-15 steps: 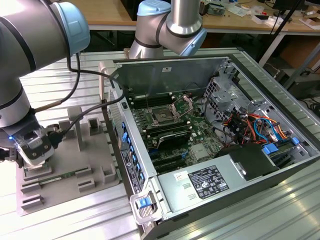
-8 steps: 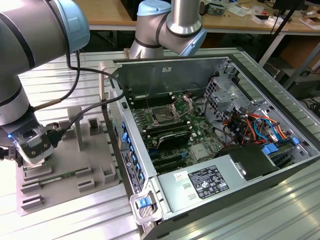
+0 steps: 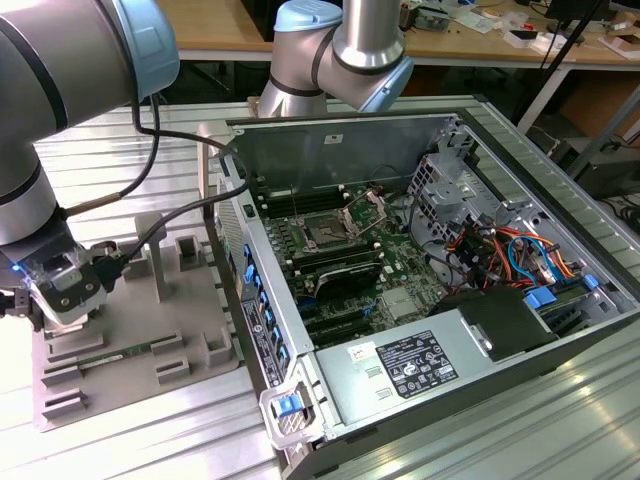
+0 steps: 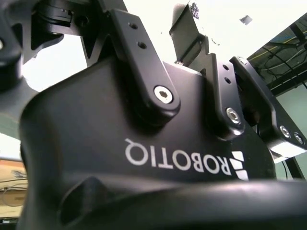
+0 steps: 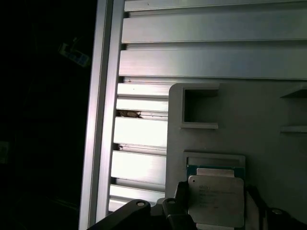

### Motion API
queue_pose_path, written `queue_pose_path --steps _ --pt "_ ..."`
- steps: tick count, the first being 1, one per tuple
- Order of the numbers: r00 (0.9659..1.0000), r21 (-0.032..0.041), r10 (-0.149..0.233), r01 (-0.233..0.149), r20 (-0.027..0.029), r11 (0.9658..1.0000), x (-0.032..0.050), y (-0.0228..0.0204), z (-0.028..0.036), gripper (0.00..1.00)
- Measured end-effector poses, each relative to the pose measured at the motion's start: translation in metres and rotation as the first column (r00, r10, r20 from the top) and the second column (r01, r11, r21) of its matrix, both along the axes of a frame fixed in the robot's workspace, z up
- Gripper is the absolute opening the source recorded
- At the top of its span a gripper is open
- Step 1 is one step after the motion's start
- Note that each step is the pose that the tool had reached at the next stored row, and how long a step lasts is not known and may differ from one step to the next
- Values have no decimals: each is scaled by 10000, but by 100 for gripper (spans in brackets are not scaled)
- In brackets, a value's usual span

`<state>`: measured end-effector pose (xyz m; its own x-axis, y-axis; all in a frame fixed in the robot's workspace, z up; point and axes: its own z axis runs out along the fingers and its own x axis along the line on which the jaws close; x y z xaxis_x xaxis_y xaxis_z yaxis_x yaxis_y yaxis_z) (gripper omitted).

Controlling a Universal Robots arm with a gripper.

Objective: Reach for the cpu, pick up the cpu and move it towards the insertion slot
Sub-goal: 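Pick up the cpu and move it towards the insertion slot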

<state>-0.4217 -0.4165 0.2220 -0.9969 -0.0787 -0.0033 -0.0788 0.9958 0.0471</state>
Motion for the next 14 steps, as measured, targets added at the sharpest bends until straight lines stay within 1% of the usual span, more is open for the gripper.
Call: queue_pose_path --steps 2,6,14 --pt "10000 0 0 0 0 10000 0 0 12 55" --pt "10000 -1 0 0 -1 10000 0 0 64 55" --pt "10000 0 0 0 -1 10000 0 0 121 55"
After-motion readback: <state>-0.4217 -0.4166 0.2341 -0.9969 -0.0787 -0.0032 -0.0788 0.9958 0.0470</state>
